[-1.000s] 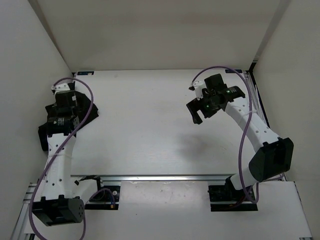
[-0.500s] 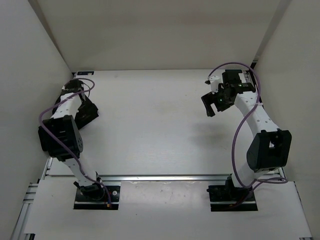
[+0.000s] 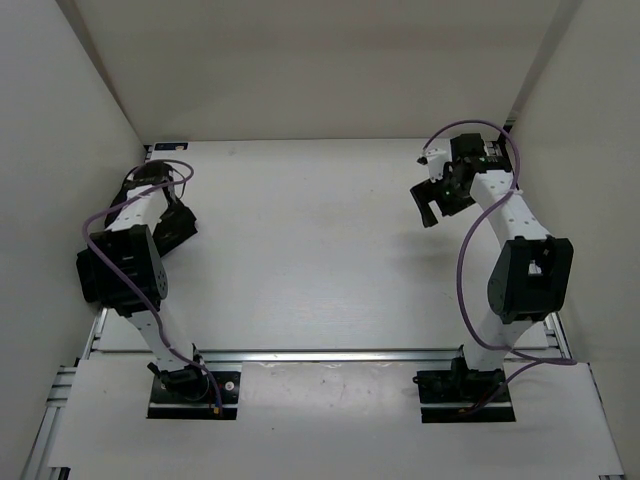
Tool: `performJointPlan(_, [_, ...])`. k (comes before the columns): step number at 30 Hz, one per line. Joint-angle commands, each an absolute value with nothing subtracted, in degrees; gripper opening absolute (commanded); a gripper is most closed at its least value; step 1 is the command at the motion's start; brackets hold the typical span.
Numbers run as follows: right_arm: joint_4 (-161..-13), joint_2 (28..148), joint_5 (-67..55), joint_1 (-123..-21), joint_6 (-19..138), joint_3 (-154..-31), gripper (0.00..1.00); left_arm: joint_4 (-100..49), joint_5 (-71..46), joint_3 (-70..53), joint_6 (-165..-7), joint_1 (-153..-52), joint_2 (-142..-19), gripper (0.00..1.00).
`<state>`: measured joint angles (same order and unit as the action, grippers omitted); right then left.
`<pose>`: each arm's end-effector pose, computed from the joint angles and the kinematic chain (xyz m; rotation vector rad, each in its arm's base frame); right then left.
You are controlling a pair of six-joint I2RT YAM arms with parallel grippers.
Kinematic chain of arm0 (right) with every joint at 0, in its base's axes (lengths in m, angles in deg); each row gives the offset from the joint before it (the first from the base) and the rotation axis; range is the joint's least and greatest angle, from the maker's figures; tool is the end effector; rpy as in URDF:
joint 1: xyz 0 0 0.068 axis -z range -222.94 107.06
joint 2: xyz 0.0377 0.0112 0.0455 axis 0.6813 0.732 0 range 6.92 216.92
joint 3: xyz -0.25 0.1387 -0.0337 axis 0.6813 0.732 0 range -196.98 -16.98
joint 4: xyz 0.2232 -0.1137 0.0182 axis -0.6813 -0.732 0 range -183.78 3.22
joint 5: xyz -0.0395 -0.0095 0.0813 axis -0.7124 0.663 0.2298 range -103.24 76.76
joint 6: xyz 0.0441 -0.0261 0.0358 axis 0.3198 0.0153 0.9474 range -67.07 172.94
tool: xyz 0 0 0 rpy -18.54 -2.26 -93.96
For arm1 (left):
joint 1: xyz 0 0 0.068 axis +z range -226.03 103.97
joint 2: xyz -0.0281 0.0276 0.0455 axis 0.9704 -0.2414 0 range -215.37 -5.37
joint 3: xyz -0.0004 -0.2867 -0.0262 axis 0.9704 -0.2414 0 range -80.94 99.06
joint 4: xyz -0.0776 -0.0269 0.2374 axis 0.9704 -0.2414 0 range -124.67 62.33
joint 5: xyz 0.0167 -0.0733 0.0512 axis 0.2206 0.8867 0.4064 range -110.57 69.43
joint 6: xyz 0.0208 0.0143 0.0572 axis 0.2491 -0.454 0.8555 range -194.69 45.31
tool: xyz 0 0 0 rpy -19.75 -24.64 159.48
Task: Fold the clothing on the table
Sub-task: Move the skirt to the center of the board
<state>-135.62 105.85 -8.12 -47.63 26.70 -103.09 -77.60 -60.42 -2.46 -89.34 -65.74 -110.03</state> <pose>0.3609 0.0339 0.2894 -0.7323 2.5361 -0.0086 0.3426 0.0932 0.2272 -0.7041 2.6270 0.9717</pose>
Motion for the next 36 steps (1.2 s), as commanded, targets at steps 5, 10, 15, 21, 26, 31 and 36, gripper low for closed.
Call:
performJointPlan(5, [-137.7, 109.1, -10.0, -48.7, 25.0, -110.1, 0.99, -75.6, -62.5, -0.2, -89.5, -62.4, -111.8, 0.99])
performJointPlan(10, [-137.8, 110.5, -11.3, -48.7, 24.0, -110.9, 0.99, -76.2, -62.1, 2.7, -89.7, -61.4, -114.7, 0.98])
performJointPlan(15, [-138.2, 111.3, -12.5, -49.0, 24.3, -112.0, 0.99, -75.3, -61.1, 1.8, -89.5, -60.2, -115.2, 0.95])
performJointPlan(21, [-138.8, 112.6, -12.3, -48.5, 24.8, -113.4, 0.92, -75.0, -58.9, 0.5, -89.6, -59.0, -116.2, 0.43])
performJointPlan(26, [-137.7, 111.5, -13.0, -48.7, 25.4, -111.6, 0.88, -76.2, -57.8, 3.7, -89.2, -63.4, -114.4, 0.00])
performJointPlan(31, [-135.9, 110.2, -13.1, -49.4, 27.4, -108.4, 0.86, -76.9, -58.1, 8.4, -88.8, -82.5, -110.7, 0.00])
performJointPlan(36, [-135.5, 107.5, -12.5, -49.0, 31.5, -104.1, 0.85, -67.8, -42.3, 5.5, -89.6, -96.7, -104.4, 0.00])
